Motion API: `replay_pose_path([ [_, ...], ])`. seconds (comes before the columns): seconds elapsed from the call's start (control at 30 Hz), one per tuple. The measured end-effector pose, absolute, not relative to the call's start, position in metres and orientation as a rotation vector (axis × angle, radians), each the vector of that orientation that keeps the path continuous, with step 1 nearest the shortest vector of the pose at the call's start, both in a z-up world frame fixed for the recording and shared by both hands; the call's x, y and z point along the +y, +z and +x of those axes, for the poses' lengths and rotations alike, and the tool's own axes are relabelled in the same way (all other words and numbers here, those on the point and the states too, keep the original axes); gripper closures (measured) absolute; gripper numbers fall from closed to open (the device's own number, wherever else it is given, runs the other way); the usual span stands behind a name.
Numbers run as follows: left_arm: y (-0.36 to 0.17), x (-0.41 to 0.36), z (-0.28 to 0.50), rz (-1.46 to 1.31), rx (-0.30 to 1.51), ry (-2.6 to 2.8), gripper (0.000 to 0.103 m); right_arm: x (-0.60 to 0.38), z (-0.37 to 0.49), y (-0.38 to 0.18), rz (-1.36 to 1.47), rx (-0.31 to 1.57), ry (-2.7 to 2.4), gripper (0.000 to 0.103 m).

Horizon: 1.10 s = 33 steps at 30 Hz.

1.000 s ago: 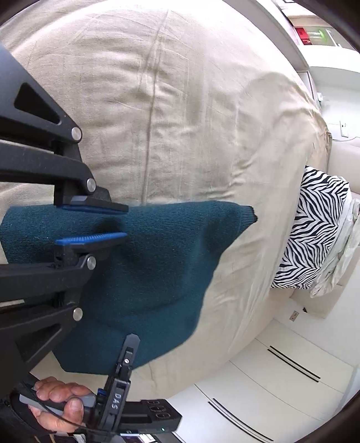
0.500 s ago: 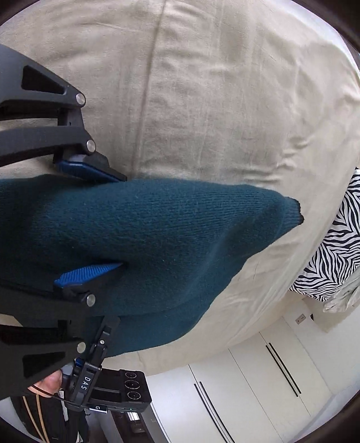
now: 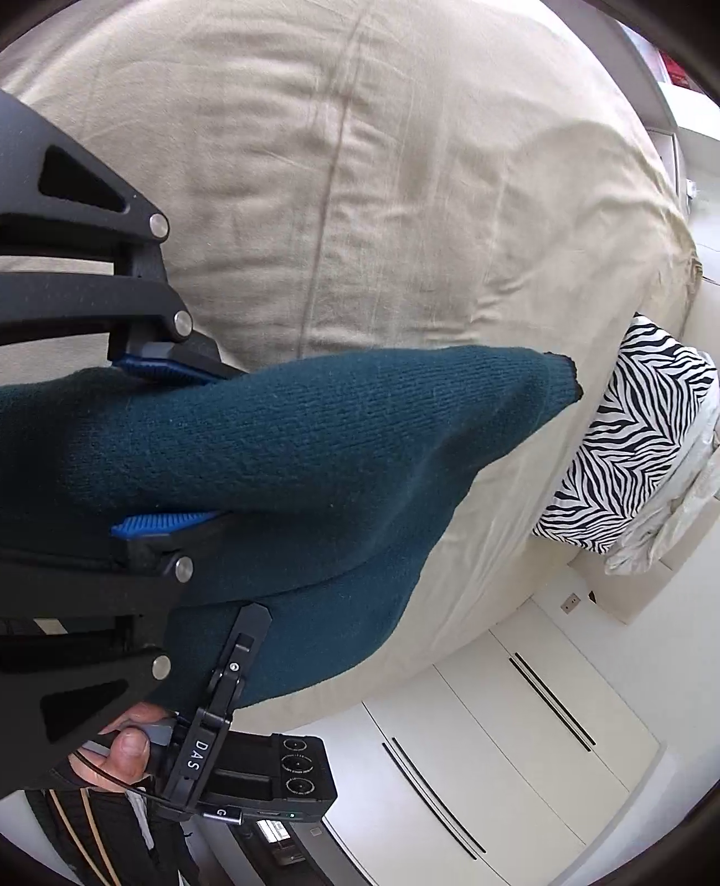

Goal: Fold small clothes

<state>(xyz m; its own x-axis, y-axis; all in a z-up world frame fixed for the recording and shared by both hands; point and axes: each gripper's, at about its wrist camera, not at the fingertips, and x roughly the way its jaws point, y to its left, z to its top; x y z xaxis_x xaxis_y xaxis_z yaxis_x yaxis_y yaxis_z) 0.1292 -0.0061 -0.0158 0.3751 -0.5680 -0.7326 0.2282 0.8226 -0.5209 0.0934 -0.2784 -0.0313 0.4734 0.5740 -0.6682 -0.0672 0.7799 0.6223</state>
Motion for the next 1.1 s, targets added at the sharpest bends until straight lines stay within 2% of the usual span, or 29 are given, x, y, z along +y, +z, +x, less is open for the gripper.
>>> replay_pose_path([
  [0.1, -0.019, 0.006, 0.107, -0.324, 1.058, -0.497, 0.062, -0.266, 0.083, -0.026, 0.566, 1.009, 0.484, 0.081],
  [0.2, -0.060, 0.013, 0.109, -0.305, 1.129, -0.465, 0.060, -0.250, 0.081, -0.046, 0.563, 1.054, 0.484, 0.081],
  [0.27, -0.094, 0.016, 0.113, -0.297, 1.168, -0.442, 0.050, -0.244, 0.082, -0.075, 0.559, 1.102, 0.451, 0.080],
  [0.3, -0.099, 0.021, 0.111, -0.335, 1.132, -0.457, 0.044, -0.243, 0.083, -0.094, 0.563, 1.131, 0.411, 0.076],
  [0.37, -0.099, 0.024, 0.107, -0.341, 1.105, -0.460, 0.042, -0.257, 0.078, -0.122, 0.686, 1.106, 0.416, 0.075],
  [0.43, -0.093, 0.027, 0.097, -0.318, 1.087, -0.435, 0.039, -0.271, 0.071, -0.124, 0.790, 1.066, 0.411, 0.072],
  [0.53, -0.076, 0.027, 0.079, -0.251, 1.051, -0.383, 0.040, -0.276, 0.060, -0.106, 0.739, 1.042, 0.318, 0.061],
  [0.6, -0.060, 0.027, 0.062, -0.182, 0.996, -0.320, 0.039, -0.279, 0.048, -0.088, 0.678, 1.002, 0.238, 0.059],
  [0.67, -0.041, 0.030, 0.048, -0.123, 0.920, -0.258, 0.030, -0.282, 0.030, -0.068, 0.625, 0.955, 0.176, 0.059],
  [0.73, -0.020, 0.029, 0.027, -0.050, 0.816, -0.188, 0.006, -0.278, 0.010, -0.047, 0.538, 0.903, 0.103, 0.059],
  [0.77, -0.008, 0.027, 0.014, -0.008, 0.750, -0.153, 0.000, -0.273, 0.000, -0.036, 0.484, 0.874, 0.060, 0.058],
  [0.8, 0.003, 0.024, 0.004, 0.030, 0.681, -0.118, 0.000, -0.269, -0.012, -0.024, 0.434, 0.842, 0.021, 0.057],
  [0.87, 0.021, 0.018, -0.012, 0.089, 0.596, -0.063, 0.000, -0.259, -0.041, -0.001, 0.346, 0.753, -0.034, 0.045],
  [0.93, 0.036, 0.015, -0.019, 0.129, 0.555, -0.031, 0.000, -0.247, -0.069, 0.018, 0.273, 0.642, -0.080, 0.013],
  [1.03, 0.049, 0.017, -0.032, 0.175, 0.515, -0.027, 0.000, -0.232, -0.104, 0.045, 0.195, 0.500, -0.085, 0.008],
  [1.1, 0.053, 0.018, -0.036, 0.164, 0.532, -0.001, 0.000, -0.220, -0.116, 0.062, 0.124, 0.477, -0.087, 0.008],
])
